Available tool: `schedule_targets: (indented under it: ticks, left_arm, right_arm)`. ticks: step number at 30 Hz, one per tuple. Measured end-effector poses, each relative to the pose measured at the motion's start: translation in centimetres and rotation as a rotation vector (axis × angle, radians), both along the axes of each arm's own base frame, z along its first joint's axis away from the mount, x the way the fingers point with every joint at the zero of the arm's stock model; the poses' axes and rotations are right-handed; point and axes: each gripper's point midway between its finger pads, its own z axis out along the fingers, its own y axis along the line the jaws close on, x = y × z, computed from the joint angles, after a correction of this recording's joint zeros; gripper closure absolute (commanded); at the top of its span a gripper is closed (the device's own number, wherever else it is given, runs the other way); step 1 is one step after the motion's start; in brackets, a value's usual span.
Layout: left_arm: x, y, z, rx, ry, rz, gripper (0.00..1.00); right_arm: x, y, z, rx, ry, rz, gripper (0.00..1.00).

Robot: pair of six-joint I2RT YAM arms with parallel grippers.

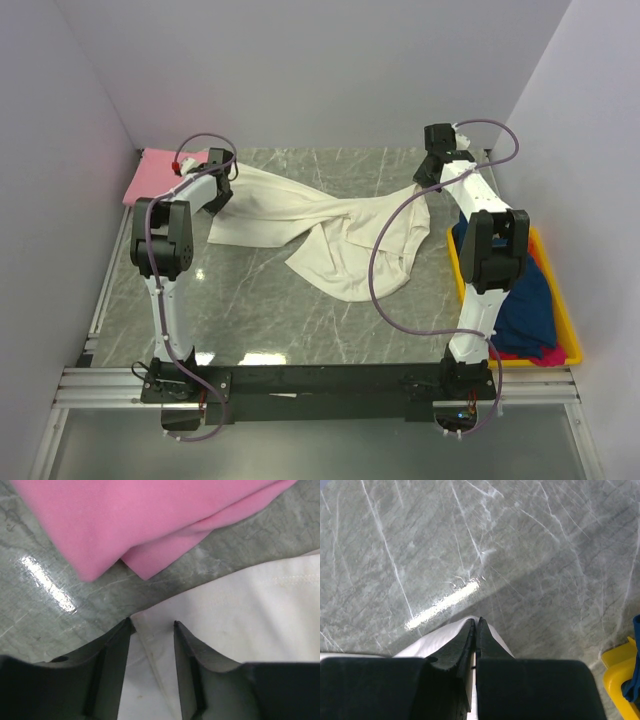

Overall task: Fold and stack the t-shirts
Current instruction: Flatten the tshirt out

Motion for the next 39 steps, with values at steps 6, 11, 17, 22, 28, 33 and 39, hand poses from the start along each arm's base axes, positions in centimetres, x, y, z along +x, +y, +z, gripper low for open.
schedule_targets:
  ticks: [6,11,17,22,28,33,39]
  left_arm:
    - [0.0,0.4,0.0,0.000,0.000,0.005,0.77]
    - [0.3,0.8,0.1,0.010,-0.004,-0.004,0.99]
    - [0.6,1.2,0.5,0.036,-0.013,-0.022,0.99]
    - [0.5,1.5,2.7,0.058,-0.048,-0.026,0.99]
    - [-0.9,1.6,8.3,0.046,-0.159,-0.019,0.99]
    - [-3.4,1.7,12.0,0.010,-0.246,0.015,0.99]
    - [-10.6,2.5,14.8,-0.041,-0.322,0.073,0.99]
  right_arm:
    - [0.0,0.1,0.2,0.001,-0.002,0.007,1.00]
    - [0.0,0.1,0.5,0.001,-0.007,0.014,0.98]
    - [-0.1,0.1,0.8,-0.001,-0.003,0.021,0.89]
    - [0.3,0.2,1.9,0.001,-0.021,0.026,0.88]
    - [-0.2,0.2,2.6,0.000,-0.018,0.027,0.91]
    - [-2.2,0.2,4.6,0.007,-0.045,0.035,0.93]
    - [-10.1,-0.3,8.1,0.009,-0.105,0.035,0.92]
